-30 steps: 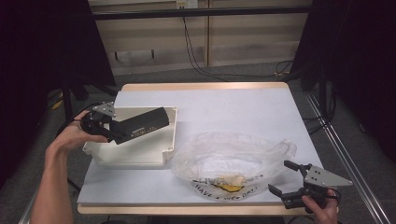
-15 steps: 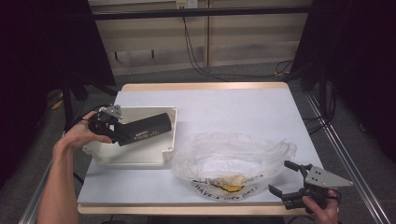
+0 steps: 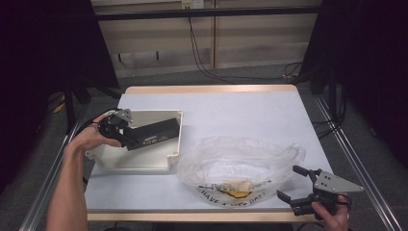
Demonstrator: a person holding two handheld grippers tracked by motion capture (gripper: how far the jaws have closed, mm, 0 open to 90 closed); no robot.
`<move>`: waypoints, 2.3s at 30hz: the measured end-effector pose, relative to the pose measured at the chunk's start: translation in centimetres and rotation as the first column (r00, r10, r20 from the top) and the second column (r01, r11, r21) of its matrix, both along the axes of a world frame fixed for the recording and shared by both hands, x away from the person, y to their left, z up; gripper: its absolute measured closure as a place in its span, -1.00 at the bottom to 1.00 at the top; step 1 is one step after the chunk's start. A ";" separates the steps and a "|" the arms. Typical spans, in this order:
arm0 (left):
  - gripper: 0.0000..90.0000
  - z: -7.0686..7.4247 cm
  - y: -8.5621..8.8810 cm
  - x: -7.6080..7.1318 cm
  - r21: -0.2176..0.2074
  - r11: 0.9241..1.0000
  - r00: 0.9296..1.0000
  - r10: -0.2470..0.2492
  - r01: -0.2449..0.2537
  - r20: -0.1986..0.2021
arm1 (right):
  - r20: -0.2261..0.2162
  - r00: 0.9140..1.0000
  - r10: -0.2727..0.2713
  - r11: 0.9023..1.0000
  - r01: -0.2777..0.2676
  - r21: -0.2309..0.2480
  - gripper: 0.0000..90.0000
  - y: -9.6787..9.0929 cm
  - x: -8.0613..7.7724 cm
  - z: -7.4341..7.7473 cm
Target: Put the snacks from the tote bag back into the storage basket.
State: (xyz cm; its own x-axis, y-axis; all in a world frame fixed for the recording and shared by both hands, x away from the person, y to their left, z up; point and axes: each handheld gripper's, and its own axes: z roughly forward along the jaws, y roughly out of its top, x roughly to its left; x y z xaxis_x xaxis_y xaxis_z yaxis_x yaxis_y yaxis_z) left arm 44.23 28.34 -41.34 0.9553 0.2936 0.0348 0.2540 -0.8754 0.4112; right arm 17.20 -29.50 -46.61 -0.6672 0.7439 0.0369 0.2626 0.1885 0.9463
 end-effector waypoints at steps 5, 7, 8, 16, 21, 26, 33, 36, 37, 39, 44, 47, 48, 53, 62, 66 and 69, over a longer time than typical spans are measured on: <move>-0.05 -0.4 -0.3 0.4 -0.002 1.000 0.999 0.031 -0.031 -0.009 | -0.005 1.000 0.013 1.000 -0.013 -0.006 -0.99 0.0 0.0 0.0; -0.05 -0.4 -0.3 0.7 0.004 1.000 1.000 0.030 -0.030 -0.004 | 0.000 1.000 0.007 1.000 -0.007 -0.006 -0.99 0.1 0.0 0.0; -0.05 -0.4 -0.3 0.7 0.007 1.000 1.000 0.030 -0.030 -0.002 | -0.003 1.000 0.010 1.000 -0.010 -0.006 -0.99 0.1 0.0 0.0; -0.08 -0.7 -0.5 1.1 0.026 0.998 0.998 0.053 -0.052 -0.019 | -0.001 1.000 0.009 1.000 -0.009 -0.010 -0.99 0.2 0.0 0.0; -0.05 -1.4 -0.4 1.1 0.030 0.999 0.999 0.027 -0.026 -0.037 | -0.001 1.000 0.010 1.000 -0.010 -0.006 -0.99 0.2 0.0 0.0; -0.05 -1.8 -0.5 1.3 0.042 0.999 0.998 0.031 -0.029 -0.054 | 0.001 1.000 0.009 1.000 -0.008 -0.008 -0.99 0.2 0.0 0.0; -0.12 -1.9 -0.7 1.6 0.054 0.996 0.995 0.081 -0.078 -0.063 | -0.003 1.000 0.008 1.000 -0.008 -0.008 -0.99 0.2 0.0 0.0; -0.16 -2.0 -0.6 1.6 0.042 0.993 0.992 0.112 -0.109 -0.063 | -0.004 1.000 0.010 1.000 -0.010 -0.011 -0.99 0.1 0.0 0.0; -0.18 -2.1 -0.6 1.6 0.038 0.992 0.991 0.121 -0.119 -0.061 | -0.004 1.000 0.009 1.000 -0.009 -0.010 -0.99 0.1 0.0 0.0; -0.23 -2.2 -0.5 1.5 0.030 0.989 0.987 0.146 -0.144 -0.069 | -0.004 1.000 0.009 1.000 -0.009 -0.011 -0.99 0.1 0.0 0.0; -0.35 -2.2 -0.2 1.4 0.013 0.984 0.982 0.178 -0.178 -0.061 | -0.002 1.000 0.014 1.000 -0.014 -0.014 -0.99 0.1 0.0 0.0; -0.51 -1.8 -0.2 1.1 -0.020 0.977 0.977 0.210 -0.211 -0.042 | -0.001 1.000 0.011 1.000 -0.011 -0.010 -0.99 0.2 0.0 0.0; -0.54 -1.5 -0.1 1.0 -0.024 0.977 0.977 0.210 -0.211 -0.044 | -0.004 1.000 0.015 1.000 -0.015 -0.011 -0.99 0.1 0.0 0.0; -0.52 -0.3 0.7 0.4 -0.076 0.953 0.956 0.292 -0.292 -0.016 | 0.000 1.000 0.010 1.000 -0.010 -0.007 -0.99 0.1 0.0 0.0; 0.02 1.5 1.8 -1.9 -0.167 0.907 0.919 0.393 -0.388 0.002 | -0.003 1.000 0.007 1.000 -0.007 -0.007 -0.99 0.1 -0.1 0.1; 0.41 1.9 1.9 -3.3 -0.199 0.889 0.906 0.422 -0.412 0.012 | -0.005 1.000 0.010 1.000 -0.010 -0.010 -0.99 0.1 0.0 0.0; 0.63 2.1 1.5 -4.4 -0.208 0.892 0.910 0.414 -0.402 0.021 | -0.005 1.000 0.021 1.000 -0.021 -0.010 -0.99 0.2 0.0 0.0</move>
